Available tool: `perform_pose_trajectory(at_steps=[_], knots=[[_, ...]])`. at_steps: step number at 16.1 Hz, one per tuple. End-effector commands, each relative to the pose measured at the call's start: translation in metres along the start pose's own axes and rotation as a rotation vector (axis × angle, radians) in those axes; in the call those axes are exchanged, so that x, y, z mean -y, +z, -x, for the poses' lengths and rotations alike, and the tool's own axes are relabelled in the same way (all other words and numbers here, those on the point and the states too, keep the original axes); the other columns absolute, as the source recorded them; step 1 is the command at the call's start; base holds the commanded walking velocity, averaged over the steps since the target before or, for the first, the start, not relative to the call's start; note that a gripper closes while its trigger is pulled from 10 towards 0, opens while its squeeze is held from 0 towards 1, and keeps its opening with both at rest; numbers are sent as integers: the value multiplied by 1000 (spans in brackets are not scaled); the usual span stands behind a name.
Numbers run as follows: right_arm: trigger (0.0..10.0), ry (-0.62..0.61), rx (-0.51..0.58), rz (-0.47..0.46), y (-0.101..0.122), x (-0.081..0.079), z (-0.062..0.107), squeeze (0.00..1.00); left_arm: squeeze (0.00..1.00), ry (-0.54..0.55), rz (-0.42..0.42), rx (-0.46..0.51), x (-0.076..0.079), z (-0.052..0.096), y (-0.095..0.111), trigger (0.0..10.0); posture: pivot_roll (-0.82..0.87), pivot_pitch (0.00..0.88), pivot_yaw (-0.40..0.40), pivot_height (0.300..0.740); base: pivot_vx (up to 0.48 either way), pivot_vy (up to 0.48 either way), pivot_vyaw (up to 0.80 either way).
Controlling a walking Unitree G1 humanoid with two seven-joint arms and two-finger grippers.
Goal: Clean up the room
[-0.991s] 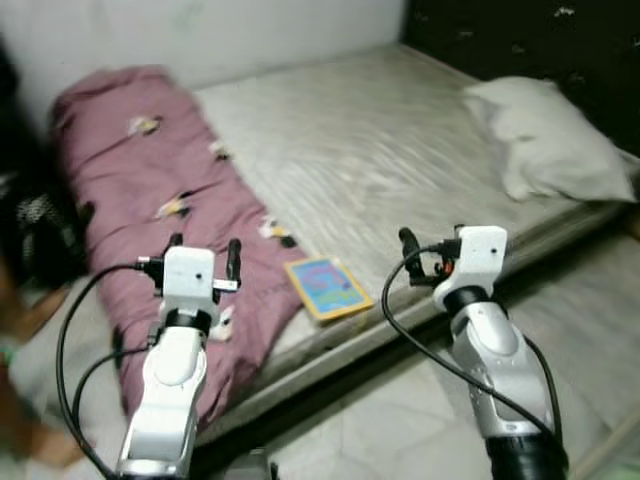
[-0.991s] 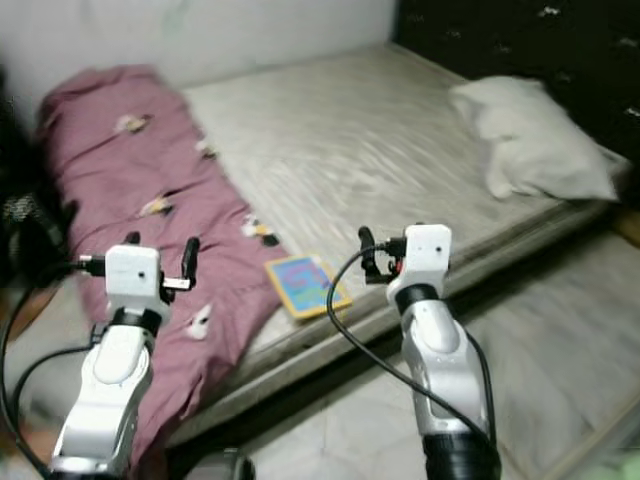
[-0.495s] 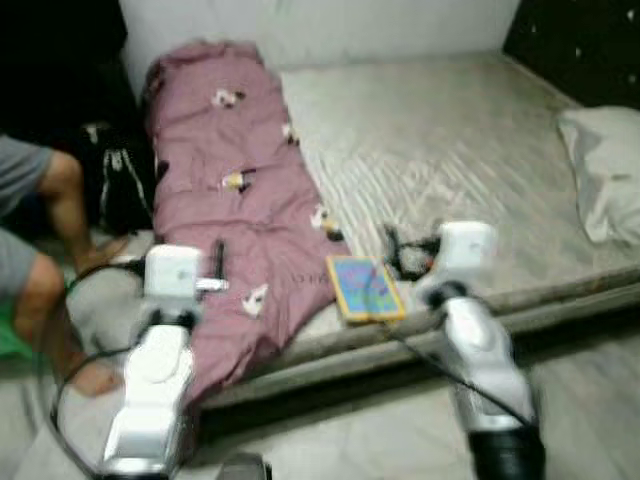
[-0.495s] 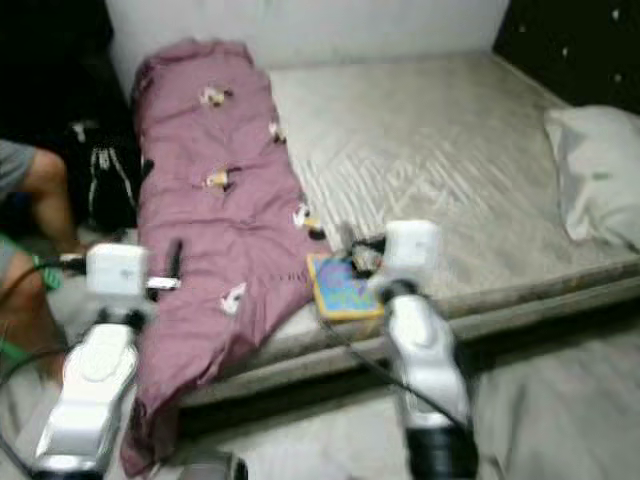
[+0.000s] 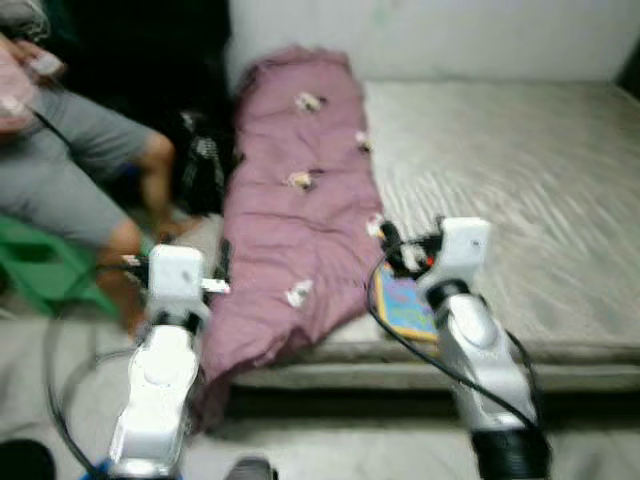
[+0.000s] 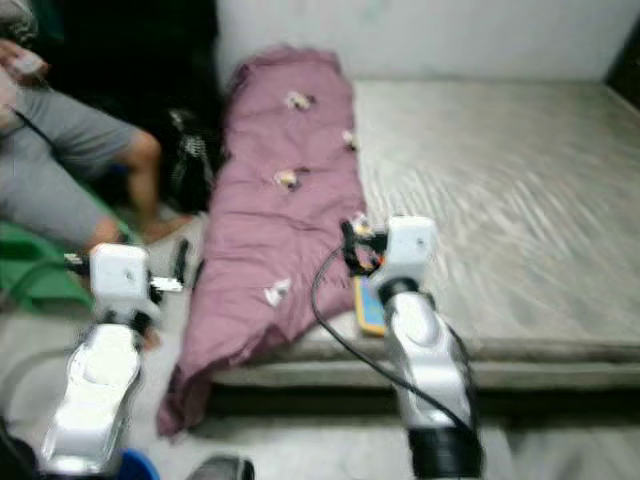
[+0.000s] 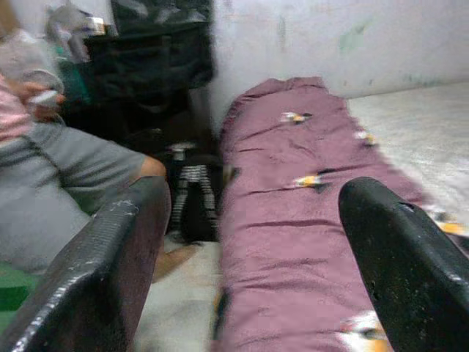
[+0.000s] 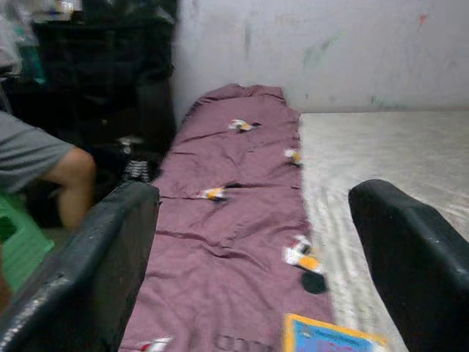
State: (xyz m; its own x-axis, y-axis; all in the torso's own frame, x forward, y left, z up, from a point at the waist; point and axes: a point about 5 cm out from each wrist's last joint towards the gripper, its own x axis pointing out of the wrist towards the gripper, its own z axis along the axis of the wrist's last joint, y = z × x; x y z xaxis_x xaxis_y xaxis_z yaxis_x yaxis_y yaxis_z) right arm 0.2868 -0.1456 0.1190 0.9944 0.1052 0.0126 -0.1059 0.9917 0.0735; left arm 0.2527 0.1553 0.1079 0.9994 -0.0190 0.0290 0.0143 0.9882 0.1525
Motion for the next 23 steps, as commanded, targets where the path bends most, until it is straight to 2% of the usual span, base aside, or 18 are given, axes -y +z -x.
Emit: perform_pose_trajectory(at_steps=[1, 2, 4, 6, 7, 11, 13, 15, 16, 17, 18, 20, 21, 23], knots=[[10000, -40, -6, -10, 0, 7, 0, 0, 0, -28, 4, 25, 1, 0, 5, 10000, 8, 0, -33, 740, 0, 0, 0], [10000, -46, -4, -38, 0, 8, 0, 0, 0, -33, 2, 26, 1, 1, 5, 10000, 8, 0, -31, 740, 0, 0, 0], [10000, -57, -8, -37, -1, 10, 0, 0, 0, -44, 11, 27, 1, 2, 5, 10000, 9, 0, -33, 740, 137, 0, 0], [10000, -54, -30, -163, -4, 9, 1, 0, 0, -53, 12, 31, 2, 3, 5, 10000, 10, 0, -34, 740, 319, 0, 0], [10000, -53, -35, -122, -4, 9, 1, 0, 0, -58, 15, 35, 2, 3, 5, 10000, 11, 0, -34, 740, 349, 0, 0], [10000, 1, -29, -88, -4, 1, 2, 0, 0, -70, 19, 39, 3, 2, 6, 10000, 12, 0, -30, 740, 390, 0, 0], [10000, -33, -56, -33, -7, 0, 1, 0, 0, -70, 15, 39, 3, 1, 6, 10000, 14, 0, -30, 740, 373, 0, 0], [10000, -65, -68, -72, -9, 3, 0, 0, 0, -69, 15, 39, 2, 1, 6, 10000, 15, 0, -31, 740, 337, 0, 0], [10000, -87, -33, 0, -7, 7, -1, 0, 0, -60, 17, 32, 2, 1, 6, 10000, 14, 0, -31, 740, 296, 0, 0], [10000, -87, -46, -56, -9, 7, 0, 0, 0, -60, 16, 31, 3, 2, 5, 10000, 15, 0, -31, 740, 277, 0, 0], [10000, -88, -35, -47, -7, 7, 0, 0, 0, -28, -7, 24, 1, 2, 4, 10000, 16, 0, -31, 740, 0, 0, 0], [10000, -82, -54, -35, -8, 7, 1, 0, 0, -18, 2, 30, 1, 1, 5, 10000, 17, 0, -28, 740, 0, 0, 0], [10000, -85, -40, 2, -7, 7, 1, 0, 0, -4, -6, 24, 0, 0, 4, 10000, 18, 0, -28, 740, 0, 0, 0], [10000, -90, -33, -7, -7, 6, 1, 0, 0, -6, -13, 23, 0, -1, 5, 10000, 22, 0, -33, 740, 0, 0, 0]])
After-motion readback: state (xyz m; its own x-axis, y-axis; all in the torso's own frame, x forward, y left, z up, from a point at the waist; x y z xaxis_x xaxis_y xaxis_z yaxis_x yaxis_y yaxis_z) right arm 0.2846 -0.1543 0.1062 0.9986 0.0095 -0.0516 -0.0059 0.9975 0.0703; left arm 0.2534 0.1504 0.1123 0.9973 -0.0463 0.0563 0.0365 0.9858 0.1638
